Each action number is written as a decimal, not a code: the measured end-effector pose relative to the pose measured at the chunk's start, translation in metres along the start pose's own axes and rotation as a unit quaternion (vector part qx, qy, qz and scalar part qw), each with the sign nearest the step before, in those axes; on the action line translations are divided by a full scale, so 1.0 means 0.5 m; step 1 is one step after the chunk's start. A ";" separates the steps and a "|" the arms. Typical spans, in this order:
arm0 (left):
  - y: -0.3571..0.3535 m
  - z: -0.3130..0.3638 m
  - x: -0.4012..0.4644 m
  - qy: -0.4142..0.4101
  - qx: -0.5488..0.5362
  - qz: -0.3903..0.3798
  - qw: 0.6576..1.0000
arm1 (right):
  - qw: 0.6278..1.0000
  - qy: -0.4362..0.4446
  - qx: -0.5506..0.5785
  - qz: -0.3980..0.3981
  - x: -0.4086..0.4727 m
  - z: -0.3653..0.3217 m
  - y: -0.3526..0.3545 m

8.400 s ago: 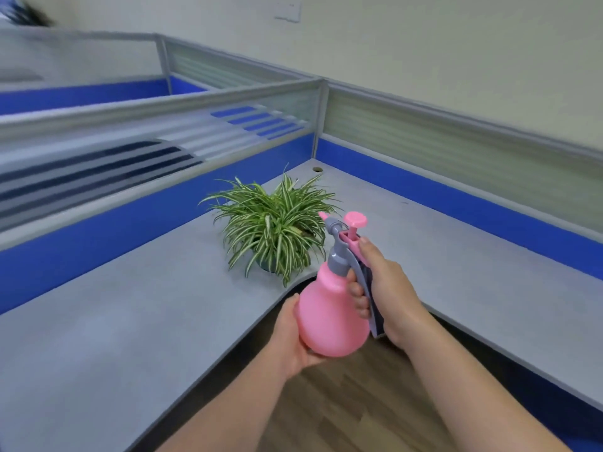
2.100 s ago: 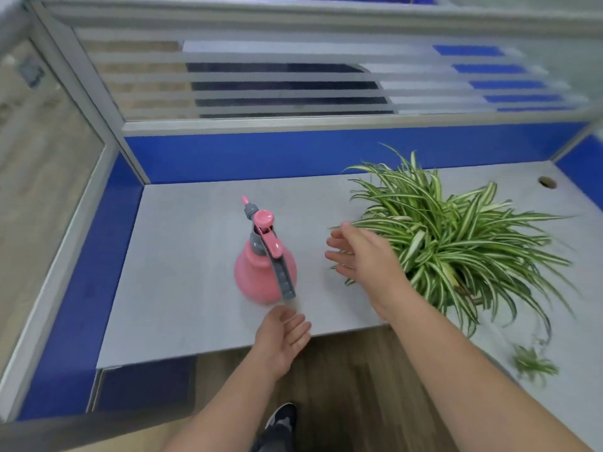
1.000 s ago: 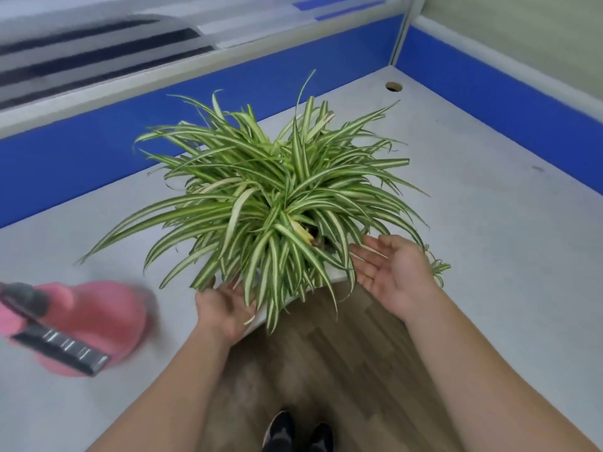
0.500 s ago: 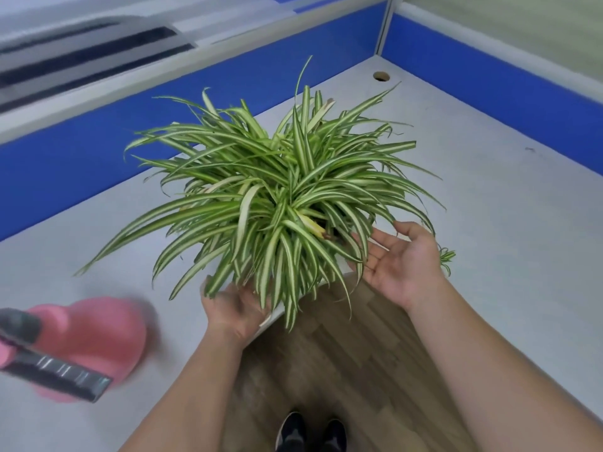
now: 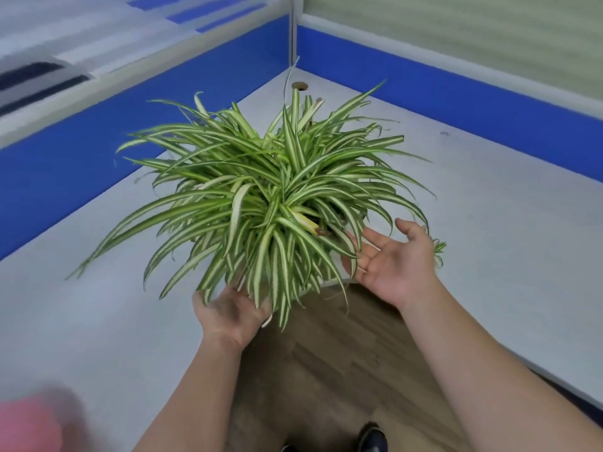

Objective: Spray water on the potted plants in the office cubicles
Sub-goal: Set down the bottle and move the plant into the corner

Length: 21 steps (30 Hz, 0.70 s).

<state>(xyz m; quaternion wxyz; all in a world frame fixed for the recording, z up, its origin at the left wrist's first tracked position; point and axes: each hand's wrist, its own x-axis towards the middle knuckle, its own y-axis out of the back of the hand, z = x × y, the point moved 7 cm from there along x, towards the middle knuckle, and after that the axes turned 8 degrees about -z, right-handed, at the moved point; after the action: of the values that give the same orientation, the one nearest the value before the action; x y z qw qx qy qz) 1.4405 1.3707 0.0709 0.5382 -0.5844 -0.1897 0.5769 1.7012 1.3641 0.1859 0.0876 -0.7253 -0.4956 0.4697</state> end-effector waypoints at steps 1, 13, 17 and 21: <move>-0.013 -0.012 0.012 0.004 -0.005 -0.004 1.000 | 1.000 0.004 0.006 0.001 0.003 -0.014 0.012; -0.172 -0.252 0.157 0.088 0.048 -0.028 0.995 | 0.994 0.088 0.058 0.029 0.003 -0.232 0.217; -0.219 -0.359 0.189 0.121 0.080 -0.027 0.989 | 0.989 0.111 0.064 0.068 -0.023 -0.310 0.307; -0.256 -0.453 0.209 0.142 0.096 -0.015 0.985 | 0.985 0.131 0.069 0.091 -0.048 -0.372 0.385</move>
<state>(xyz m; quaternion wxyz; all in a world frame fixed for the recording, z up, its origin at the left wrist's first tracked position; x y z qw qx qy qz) 1.7178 1.4103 0.0747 0.6220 -0.6030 -0.0632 0.4956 1.9651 1.3127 0.1872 0.1578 -0.8149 -0.3782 0.4099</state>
